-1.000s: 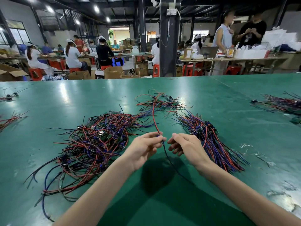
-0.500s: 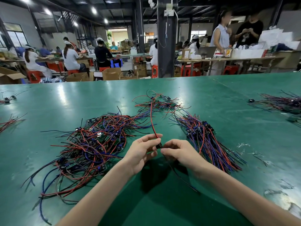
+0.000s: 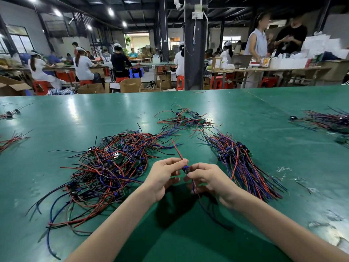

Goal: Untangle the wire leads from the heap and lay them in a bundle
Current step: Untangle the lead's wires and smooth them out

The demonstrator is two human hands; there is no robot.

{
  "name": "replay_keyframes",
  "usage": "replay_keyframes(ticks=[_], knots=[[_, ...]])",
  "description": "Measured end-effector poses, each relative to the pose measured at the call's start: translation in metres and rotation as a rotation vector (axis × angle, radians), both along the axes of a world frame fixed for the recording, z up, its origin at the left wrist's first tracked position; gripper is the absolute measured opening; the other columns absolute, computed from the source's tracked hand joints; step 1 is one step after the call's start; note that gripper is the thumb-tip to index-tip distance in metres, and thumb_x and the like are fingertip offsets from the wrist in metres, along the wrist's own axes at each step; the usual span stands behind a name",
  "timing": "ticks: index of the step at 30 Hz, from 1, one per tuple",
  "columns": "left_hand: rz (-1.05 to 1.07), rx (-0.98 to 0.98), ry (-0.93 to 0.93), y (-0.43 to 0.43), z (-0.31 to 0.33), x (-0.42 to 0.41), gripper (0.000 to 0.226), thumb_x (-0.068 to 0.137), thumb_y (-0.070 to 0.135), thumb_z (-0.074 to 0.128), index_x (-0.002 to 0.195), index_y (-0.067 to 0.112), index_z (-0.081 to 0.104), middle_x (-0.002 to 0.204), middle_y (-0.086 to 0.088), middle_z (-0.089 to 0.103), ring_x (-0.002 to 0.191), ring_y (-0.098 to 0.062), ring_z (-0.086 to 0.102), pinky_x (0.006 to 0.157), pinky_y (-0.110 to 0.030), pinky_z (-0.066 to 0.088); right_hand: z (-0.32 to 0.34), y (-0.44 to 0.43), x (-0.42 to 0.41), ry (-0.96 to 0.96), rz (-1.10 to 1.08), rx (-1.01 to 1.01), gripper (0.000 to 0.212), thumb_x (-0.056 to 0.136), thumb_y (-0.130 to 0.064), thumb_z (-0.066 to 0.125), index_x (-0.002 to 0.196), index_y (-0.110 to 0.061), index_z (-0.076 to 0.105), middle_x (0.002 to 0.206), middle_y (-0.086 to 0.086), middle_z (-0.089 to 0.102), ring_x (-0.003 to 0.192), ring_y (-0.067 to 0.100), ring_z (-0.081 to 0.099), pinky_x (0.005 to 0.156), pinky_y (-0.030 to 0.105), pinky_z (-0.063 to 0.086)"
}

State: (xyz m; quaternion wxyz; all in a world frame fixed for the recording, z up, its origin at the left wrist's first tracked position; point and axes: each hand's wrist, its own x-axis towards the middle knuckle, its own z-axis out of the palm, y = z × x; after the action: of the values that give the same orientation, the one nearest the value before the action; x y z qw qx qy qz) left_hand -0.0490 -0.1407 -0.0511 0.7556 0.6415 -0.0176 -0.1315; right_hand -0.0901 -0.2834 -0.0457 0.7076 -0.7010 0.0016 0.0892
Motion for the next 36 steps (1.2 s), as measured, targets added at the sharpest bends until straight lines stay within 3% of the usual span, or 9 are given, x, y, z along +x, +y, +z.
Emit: replay_keyframes(ticks=[4, 11, 19, 23, 36], knots=[[-0.011, 0.023, -0.077, -0.001, -0.005, 0.0, 0.005, 0.081, 0.008, 0.071, 0.081, 0.013, 0.07, 0.062, 0.006, 0.059, 0.05, -0.004, 0.041, 0.049, -0.013, 0.036, 0.0, -0.003, 0.001, 0.043, 0.005, 0.093, 0.018, 0.092, -0.016, 0.054, 0.095, -0.004, 0.066, 0.085, 0.013, 0.063, 0.075, 0.024, 0.061, 0.065, 0.032, 0.054], [-0.012, 0.064, -0.182, -0.005, -0.011, 0.002, 0.013, 0.081, 0.006, 0.071, 0.071, 0.014, 0.066, 0.063, 0.005, 0.061, 0.053, -0.002, 0.048, 0.051, -0.012, 0.039, -0.001, -0.002, 0.003, 0.063, -0.019, 0.037, 0.011, 0.09, -0.01, 0.06, 0.085, -0.001, 0.056, 0.063, 0.013, 0.061, 0.05, 0.018, 0.059, 0.049, 0.025, 0.054], [0.002, -0.04, -0.176, -0.008, -0.014, 0.002, 0.013, 0.081, 0.003, 0.069, 0.071, 0.01, 0.065, 0.061, 0.003, 0.064, 0.054, -0.005, 0.052, 0.052, -0.013, 0.042, -0.008, 0.001, 0.002, 0.021, -0.055, 0.01, 0.018, 0.092, -0.01, 0.053, 0.08, -0.002, 0.062, 0.056, 0.008, 0.064, 0.048, 0.019, 0.059, 0.047, 0.026, 0.051], [0.031, -0.046, -0.169, -0.01, -0.017, 0.005, 0.012, 0.078, 0.003, 0.072, 0.069, 0.008, 0.066, 0.061, -0.003, 0.058, 0.052, -0.009, 0.044, 0.049, -0.015, 0.036, -0.01, 0.003, 0.004, 0.007, -0.104, 0.052, 0.022, 0.094, -0.015, 0.054, 0.085, 0.0, 0.066, 0.065, 0.009, 0.065, 0.049, 0.019, 0.059, 0.046, 0.027, 0.051], [0.057, -0.041, -0.184, -0.013, -0.019, 0.008, 0.011, 0.074, 0.003, 0.076, 0.069, 0.009, 0.068, 0.062, -0.003, 0.059, 0.055, -0.009, 0.045, 0.052, -0.014, 0.039, -0.006, 0.002, 0.004, 0.033, -0.113, 0.017, 0.022, 0.087, -0.005, 0.06, 0.066, -0.006, 0.056, 0.051, 0.007, 0.056, 0.045, 0.018, 0.055, 0.045, 0.027, 0.052]])
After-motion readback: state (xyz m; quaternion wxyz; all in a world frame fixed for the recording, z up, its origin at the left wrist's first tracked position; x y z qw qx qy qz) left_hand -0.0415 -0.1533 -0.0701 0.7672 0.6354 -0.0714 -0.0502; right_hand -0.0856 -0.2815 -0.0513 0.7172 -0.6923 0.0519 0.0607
